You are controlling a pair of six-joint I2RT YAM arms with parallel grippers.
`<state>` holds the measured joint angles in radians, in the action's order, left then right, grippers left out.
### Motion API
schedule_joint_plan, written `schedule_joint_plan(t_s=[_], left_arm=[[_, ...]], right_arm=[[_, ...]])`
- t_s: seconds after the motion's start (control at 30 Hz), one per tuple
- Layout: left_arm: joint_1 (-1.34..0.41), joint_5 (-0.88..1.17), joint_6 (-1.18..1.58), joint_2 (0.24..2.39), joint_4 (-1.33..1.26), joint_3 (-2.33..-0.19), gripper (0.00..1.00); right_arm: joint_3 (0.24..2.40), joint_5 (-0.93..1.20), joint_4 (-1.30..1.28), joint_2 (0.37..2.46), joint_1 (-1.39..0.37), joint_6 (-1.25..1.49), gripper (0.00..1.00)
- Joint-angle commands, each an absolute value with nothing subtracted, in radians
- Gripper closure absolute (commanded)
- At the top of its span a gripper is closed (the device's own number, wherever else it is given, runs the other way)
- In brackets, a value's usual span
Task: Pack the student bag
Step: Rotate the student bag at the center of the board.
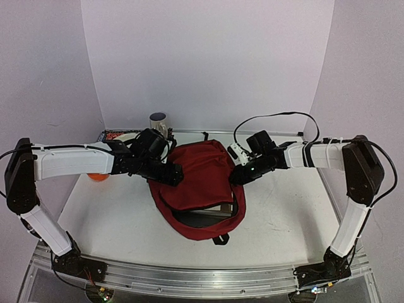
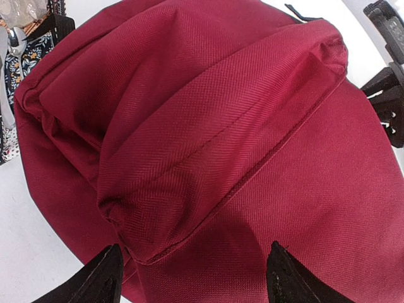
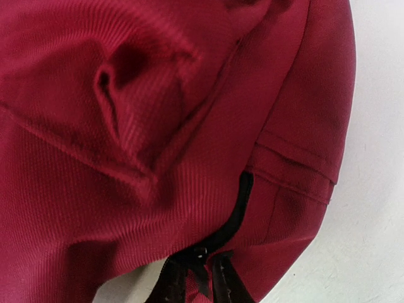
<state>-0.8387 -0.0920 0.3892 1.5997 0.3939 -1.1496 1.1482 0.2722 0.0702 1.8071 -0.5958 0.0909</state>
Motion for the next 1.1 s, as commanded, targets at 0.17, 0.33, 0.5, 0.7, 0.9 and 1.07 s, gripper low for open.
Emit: schedule_joint_plan(t_s=[0.17, 0.33, 0.5, 0.7, 0.9, 1.07], left_arm=[[-0.836, -0.078, 0.379, 1.615, 0.389, -1.175, 0.21], [-0.836, -0.086, 0.397, 1.641, 0.388, -1.185, 0.21], [-0.836, -0.100, 0.413, 1.682, 0.389, -1.211, 0.21], [-0.836, -0.108, 0.412, 1.773, 0.389, -1.294, 0.23], [-0.835, -0.108, 0.358, 1.928, 0.386, -1.445, 0.24], [-0.834, -0.138, 0.327, 1.955, 0.383, -1.497, 0.25]], right_arm=[[1.063, 0.260, -0.017, 1.661, -0.613, 0.134, 1.00], [1.025, 0.250, -0.101, 1.567, -0.658, 0.186, 1.00], [0.972, 0.223, -0.176, 1.509, -0.722, 0.256, 1.00], [0.900, 0.202, -0.216, 1.464, -0.804, 0.342, 1.00], [0.910, 0.216, -0.215, 1.472, -0.877, 0.396, 1.00], [0.922, 0.200, -0.221, 1.445, -0.914, 0.423, 0.92]])
